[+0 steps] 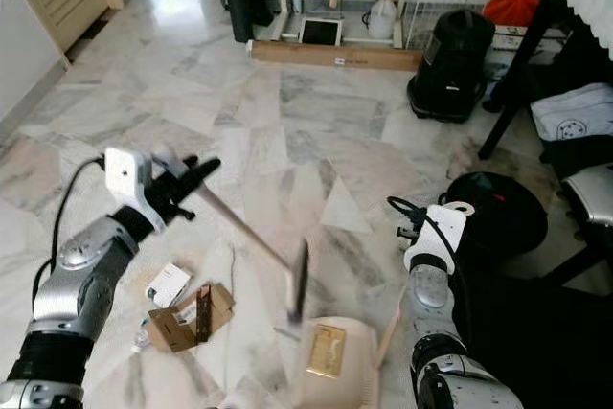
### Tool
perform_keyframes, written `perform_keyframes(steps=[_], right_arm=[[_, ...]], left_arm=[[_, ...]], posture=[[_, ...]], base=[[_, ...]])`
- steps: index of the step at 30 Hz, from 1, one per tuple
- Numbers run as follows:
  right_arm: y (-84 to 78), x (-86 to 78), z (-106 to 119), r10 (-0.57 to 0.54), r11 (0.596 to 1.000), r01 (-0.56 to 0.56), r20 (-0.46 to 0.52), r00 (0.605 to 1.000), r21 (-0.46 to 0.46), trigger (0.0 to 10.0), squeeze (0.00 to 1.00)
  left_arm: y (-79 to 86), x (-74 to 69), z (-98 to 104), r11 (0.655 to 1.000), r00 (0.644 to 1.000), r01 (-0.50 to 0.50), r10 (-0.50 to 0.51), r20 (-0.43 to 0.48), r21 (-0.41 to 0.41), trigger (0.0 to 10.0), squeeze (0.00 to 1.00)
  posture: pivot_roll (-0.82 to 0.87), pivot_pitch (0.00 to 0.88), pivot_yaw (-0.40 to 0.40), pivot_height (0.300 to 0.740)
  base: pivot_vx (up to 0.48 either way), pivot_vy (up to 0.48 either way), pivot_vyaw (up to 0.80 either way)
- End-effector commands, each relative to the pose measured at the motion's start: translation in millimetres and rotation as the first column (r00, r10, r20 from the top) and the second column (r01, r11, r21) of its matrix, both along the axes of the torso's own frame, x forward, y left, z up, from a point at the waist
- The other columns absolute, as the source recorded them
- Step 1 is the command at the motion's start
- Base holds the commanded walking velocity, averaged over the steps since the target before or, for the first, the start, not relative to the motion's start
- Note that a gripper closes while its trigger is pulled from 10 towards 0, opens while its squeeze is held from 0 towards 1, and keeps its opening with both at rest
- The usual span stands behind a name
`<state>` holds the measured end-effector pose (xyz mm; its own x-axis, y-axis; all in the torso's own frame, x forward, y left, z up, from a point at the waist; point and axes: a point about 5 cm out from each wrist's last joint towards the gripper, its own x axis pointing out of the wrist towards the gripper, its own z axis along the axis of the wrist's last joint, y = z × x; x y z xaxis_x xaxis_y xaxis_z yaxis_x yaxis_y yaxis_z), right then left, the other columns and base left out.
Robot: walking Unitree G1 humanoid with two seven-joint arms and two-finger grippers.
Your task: Sweep floor
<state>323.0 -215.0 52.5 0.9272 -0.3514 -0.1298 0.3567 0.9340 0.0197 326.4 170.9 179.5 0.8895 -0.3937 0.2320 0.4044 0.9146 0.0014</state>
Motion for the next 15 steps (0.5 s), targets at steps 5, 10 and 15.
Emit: perform_keyframes(steps=[5, 10, 15], right_arm=[[-5.0, 9.4, 18, -0.024, 1.000, 0.024, 0.083, 0.996, 0.003, 10.0, 0.00], [-0.1, 11.1, 26, -0.010, 1.000, 0.009, 0.155, 0.988, 0.006, 10.0, 0.00], [-4.6, 8.0, 23, -0.143, 0.963, 0.093, 0.191, 0.971, 0.252, 10.0, 0.00]], left_arm=[[-1.5, 4.4, 3, 0.996, 0.995, -0.073, 0.070, 0.074, 0.043, 10.0, 0.00], [-4.0, 1.4, -11, 0.986, 0.989, -0.133, 0.125, 0.080, 0.101, 10.0, 0.00], [-4.7, 0.5, -23, 0.977, 0.987, -0.153, 0.143, 0.076, 0.147, 10.0, 0.00]], posture=[[0.07, 0.000, -0.020, 0.740], [0.07, 0.000, -0.019, 0.740], [0.04, 0.000, -0.012, 0.740]], base=[[0.000, 0.000, 0.00], [0.000, 0.000, 0.00], [0.000, 0.000, 0.00]])
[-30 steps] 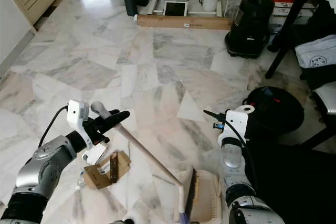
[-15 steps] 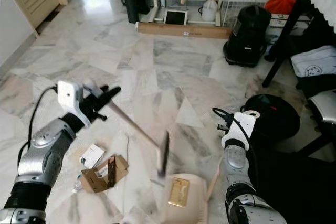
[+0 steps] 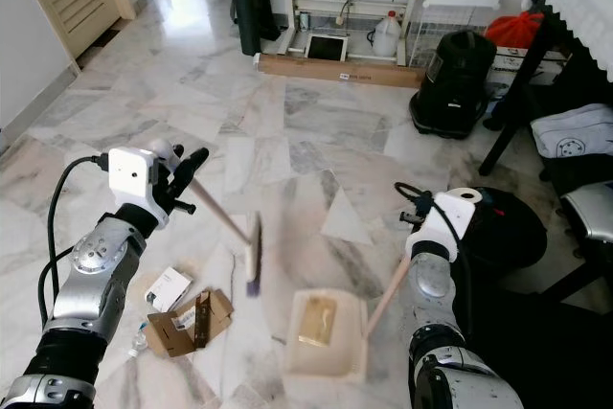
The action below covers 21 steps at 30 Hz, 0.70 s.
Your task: Sweep floor
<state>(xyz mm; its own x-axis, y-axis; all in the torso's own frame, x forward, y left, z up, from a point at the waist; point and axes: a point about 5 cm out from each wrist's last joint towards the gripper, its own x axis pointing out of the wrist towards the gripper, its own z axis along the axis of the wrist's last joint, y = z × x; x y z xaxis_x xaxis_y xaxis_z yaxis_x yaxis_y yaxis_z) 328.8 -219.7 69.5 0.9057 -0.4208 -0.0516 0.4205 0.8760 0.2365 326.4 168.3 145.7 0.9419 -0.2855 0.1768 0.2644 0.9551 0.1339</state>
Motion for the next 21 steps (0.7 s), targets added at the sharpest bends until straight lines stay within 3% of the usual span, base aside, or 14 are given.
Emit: perform_keyframes(steps=[1, 6, 10, 14, 18, 21], right_arm=[[0.1, 2.2, 6, -0.028, 0.997, 0.024, 0.052, 0.998, 0.074, 10.0, 0.00], [2.1, 2.5, 5, -0.044, 0.986, 0.031, 0.074, 0.996, 0.161, 10.0, 0.00], [2.1, 3.0, 6, -0.035, 0.989, 0.024, 0.077, 0.996, 0.146, 10.0, 0.00], [2.5, 3.2, 6, -0.032, 0.989, 0.021, 0.078, 0.996, 0.145, 10.0, 0.00], [3.8, 3.3, 6, -0.013, 0.988, -0.001, 0.088, 0.996, 0.156, 10.0, 0.00], [4.6, 3.3, 6, -0.008, 0.988, -0.006, 0.087, 0.996, 0.154, 10.0, 0.00]], left_arm=[[-1.9, 0.6, 11, 1.000, 0.998, 0.003, -0.005, 0.070, 0.016, 10.0, 0.00], [-5.5, 3.0, 11, 0.999, 0.996, 0.040, -0.040, 0.074, -0.001, 10.0, 0.00], [-16.5, 3.7, 13, 0.986, 0.991, 0.129, -0.124, 0.052, -0.110, 10.0, 0.00], [-19.2, 3.0, 13, 0.976, 0.985, 0.169, -0.166, 0.037, -0.138, 10.0, 0.00], [-1.2, 8.1, 17, 1.000, 0.995, 0.018, -0.019, 0.101, 0.008, 10.0, 0.00], [0.5, 7.4, 20, 0.999, 0.990, -0.014, 0.008, 0.137, 0.040, 10.0, 0.00]], posture=[[0.04, 0.000, -0.012, 0.740], [0.03, 0.000, -0.011, 0.740], [0.03, 0.000, -0.015, 0.740], [0.03, 0.000, -0.017, 0.740], [0.04, 0.000, -0.023, 0.740], [0.03, 0.000, -0.022, 0.740]], base=[[0.000, 0.000, 0.00], [0.000, 0.000, 0.00], [0.000, 0.000, 0.00], [0.000, 0.000, 0.00], [0.000, 0.000, 0.00], [0.000, 0.000, 0.00]])
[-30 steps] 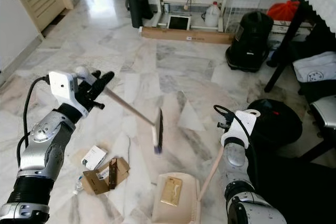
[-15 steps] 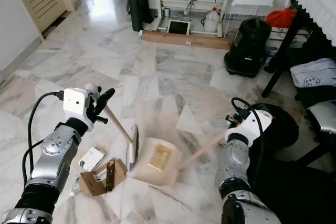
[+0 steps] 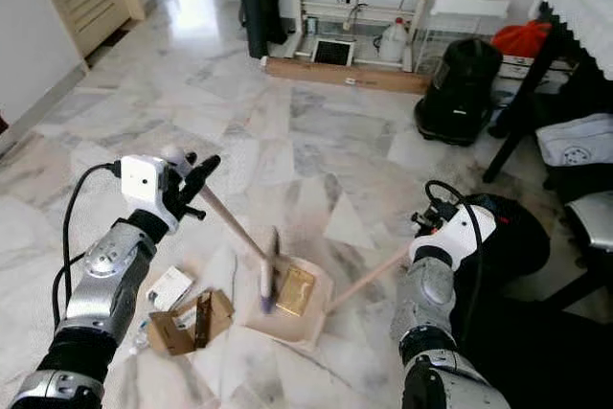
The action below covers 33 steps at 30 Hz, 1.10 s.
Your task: Sweep floor
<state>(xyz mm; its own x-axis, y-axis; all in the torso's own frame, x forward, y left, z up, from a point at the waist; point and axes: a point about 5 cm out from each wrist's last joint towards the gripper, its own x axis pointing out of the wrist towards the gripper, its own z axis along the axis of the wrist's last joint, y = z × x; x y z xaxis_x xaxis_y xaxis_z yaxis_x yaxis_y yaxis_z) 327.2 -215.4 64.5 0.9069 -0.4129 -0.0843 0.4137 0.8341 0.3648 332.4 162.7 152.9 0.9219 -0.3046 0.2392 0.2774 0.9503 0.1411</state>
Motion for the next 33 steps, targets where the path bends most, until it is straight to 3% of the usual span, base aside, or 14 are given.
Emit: perform_keyframes(steps=[1, 8, 13, 15, 21, 25, 33], right_arm=[[0.5, 5.1, 11, -0.003, 1.000, 0.002, 0.061, 0.998, 0.017, 10.0, 0.00], [2.2, 4.9, 11, 0.002, 1.000, -0.003, 0.065, 0.998, 0.014, 10.0, 0.00], [3.5, 4.2, 12, 0.006, 1.000, -0.006, 0.075, 0.997, -0.006, 10.0, 0.00], [6.8, 3.6, 17, 0.041, 0.996, -0.031, 0.106, 0.994, -0.088, 10.0, 0.00], [11.4, 2.1, 26, 0.089, 0.981, -0.060, 0.155, 0.984, -0.184, 10.0, 0.00], [8.4, -0.2, 34, 0.099, 0.966, -0.048, 0.191, 0.977, -0.252, 10.0, 0.00], [9.7, -5.5, 37, 0.085, 0.961, -0.023, 0.217, 0.972, -0.275, 10.0, 0.00]], left_arm=[[7.3, 1.7, 14, 0.998, 0.995, -0.053, 0.049, 0.084, 0.042, 10.0, 0.00], [8.6, 2.8, 28, 0.992, 0.981, -0.098, 0.082, 0.178, 0.083, 10.0, 0.00], [3.1, 2.7, 29, 0.995, 0.984, -0.054, 0.039, 0.171, 0.081, 10.0, 0.00], [-2.1, 0.2, 16, 0.996, 0.990, -0.035, 0.023, 0.142, 0.083, 10.0, 0.00], [-8.8, -6.6, 0, 0.999, 0.994, -0.018, 0.013, 0.104, 0.051, 10.0, 0.00], [-19.7, -13.0, -8, 0.998, 0.996, 0.043, -0.046, 0.074, 0.043, 10.0, 0.00], [-30.7, -20.1, -20, 0.991, 0.992, 0.124, -0.125, 0.027, 0.054, 10.0, 0.00]], posture=[[0.03, 0.000, -0.022, 0.740], [0.03, 0.000, -0.018, 0.740], [0.03, 0.000, -0.017, 0.740], [0.03, 0.000, -0.019, 0.740], [0.02, 0.000, -0.028, 0.740], [0.01, 0.000, -0.024, 0.740], [0.00, 0.000, -0.027, 0.740]], base=[[0.000, 0.000, 0.00], [0.000, 0.000, 0.00], [0.000, 0.000, 0.00], [0.000, 0.000, 0.00], [0.000, 0.000, 0.00], [0.000, 0.000, 0.00], [0.000, 0.000, 0.00]])
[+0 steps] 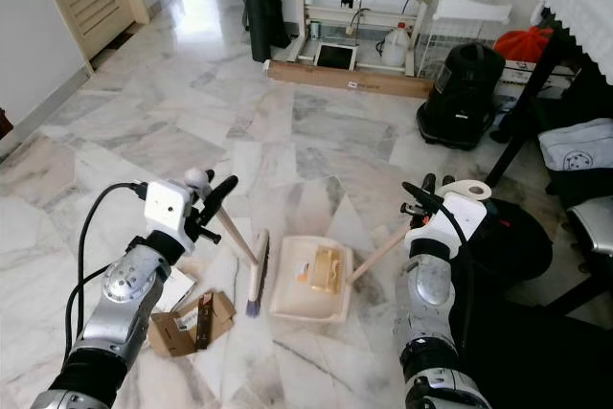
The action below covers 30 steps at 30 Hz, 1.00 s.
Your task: Sweep floor
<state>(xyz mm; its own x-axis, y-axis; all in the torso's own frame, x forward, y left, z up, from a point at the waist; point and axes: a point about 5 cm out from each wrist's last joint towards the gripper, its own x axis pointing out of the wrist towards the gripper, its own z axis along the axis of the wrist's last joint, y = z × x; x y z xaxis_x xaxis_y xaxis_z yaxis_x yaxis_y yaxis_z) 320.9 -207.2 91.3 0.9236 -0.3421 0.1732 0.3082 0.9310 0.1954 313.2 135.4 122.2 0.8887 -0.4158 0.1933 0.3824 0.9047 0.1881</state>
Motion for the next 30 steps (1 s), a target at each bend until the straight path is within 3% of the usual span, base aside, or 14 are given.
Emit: perform_keyframes(steps=[1, 22, 30], right_arm=[[2.5, -0.4, 9, 0.001, 1.000, 0.000, 0.057, 0.998, -0.015, 10.0, 0.00], [2.4, -23.0, 6, -0.057, 0.998, 0.057, 0.043, 0.997, -0.001, 10.0, 0.00], [3.6, -21.4, 8, -0.056, 0.998, 0.056, 0.034, 0.998, -0.004, 10.0, 0.00]], left_arm=[[-3.9, -1.5, 10, 1.000, 0.998, 0.017, -0.016, 0.056, -0.011, 10.0, 0.00], [-1.9, 5.7, 1, 0.992, 0.993, -0.110, 0.112, 0.024, -0.062, 10.0, 0.00], [-4.5, 11.7, 7, 0.991, 0.993, -0.110, 0.112, 0.034, -0.076, 10.0, 0.00]], posture=[[0.00, 0.000, -0.030, 0.740], [-0.03, 0.000, -0.013, 0.740], [-0.03, 0.000, -0.010, 0.740]], base=[[0.000, 0.000, 0.00], [0.000, 0.000, 0.00], [0.000, 0.000, 0.00]])
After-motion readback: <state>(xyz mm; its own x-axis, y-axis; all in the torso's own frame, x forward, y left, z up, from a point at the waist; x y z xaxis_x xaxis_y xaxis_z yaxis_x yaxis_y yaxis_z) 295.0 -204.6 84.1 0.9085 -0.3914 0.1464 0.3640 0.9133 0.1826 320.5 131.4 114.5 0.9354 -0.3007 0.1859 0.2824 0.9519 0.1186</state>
